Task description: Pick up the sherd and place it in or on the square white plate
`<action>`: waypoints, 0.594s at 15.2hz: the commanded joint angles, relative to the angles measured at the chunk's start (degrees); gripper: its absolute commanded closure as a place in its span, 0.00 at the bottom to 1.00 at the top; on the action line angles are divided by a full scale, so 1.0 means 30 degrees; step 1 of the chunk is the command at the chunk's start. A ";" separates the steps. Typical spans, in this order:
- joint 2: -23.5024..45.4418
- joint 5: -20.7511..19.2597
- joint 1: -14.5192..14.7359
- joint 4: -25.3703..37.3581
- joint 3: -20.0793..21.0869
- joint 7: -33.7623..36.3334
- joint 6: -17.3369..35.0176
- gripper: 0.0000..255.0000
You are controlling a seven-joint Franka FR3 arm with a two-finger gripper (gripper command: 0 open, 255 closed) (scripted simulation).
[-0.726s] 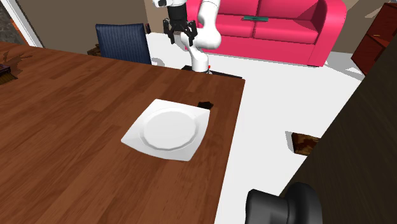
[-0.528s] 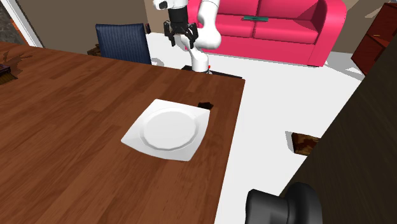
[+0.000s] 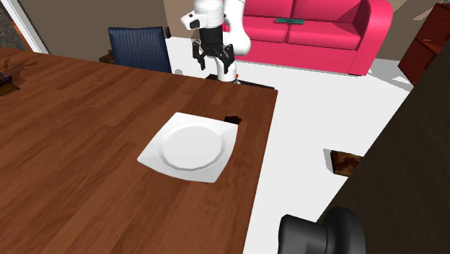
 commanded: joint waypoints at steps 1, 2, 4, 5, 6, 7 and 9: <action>0.1363 0.0050 0.0148 0.0740 0.0632 0.0596 0.0748 0.00; 0.2027 0.0011 0.0197 0.1105 0.0905 0.0856 0.1094 0.00; 0.3379 -0.0143 0.0286 0.1901 0.1438 0.1398 0.1733 0.00; 0.4067 -0.0260 0.0330 0.2333 0.1694 0.1681 0.2025 0.00; 0.4762 -0.0403 0.0372 0.2787 0.1948 0.1973 0.2296 0.00; 0.5465 -0.0573 0.0418 0.3264 0.2192 0.2273 0.2546 0.00; 0.6894 -0.0995 0.0531 0.4287 0.2648 0.2899 0.2980 0.00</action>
